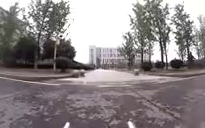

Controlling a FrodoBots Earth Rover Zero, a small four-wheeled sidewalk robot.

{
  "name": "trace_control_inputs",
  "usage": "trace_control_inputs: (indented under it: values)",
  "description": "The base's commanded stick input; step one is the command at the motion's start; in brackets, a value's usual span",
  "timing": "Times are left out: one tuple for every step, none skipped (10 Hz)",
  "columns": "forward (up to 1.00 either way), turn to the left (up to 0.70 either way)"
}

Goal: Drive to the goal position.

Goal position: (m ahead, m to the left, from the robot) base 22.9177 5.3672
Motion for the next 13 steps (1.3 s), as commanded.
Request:
trace_control_inputs:
  values:
    - [0.60, 0.00]
    - [0.60, 0.00]
    - [0.60, 0.00]
    - [0.60, 0.00]
    - [0.60, 0.00]
    - [0.60, 0.00]
    - [0.60, 0.00]
    - [0.60, 0.02]
    - [0.60, 0.10]
    - [0.60, 0.15]
    - [0.60, 0.15]
    - [0.60, 0.15]
    - [0.60, 0.15]
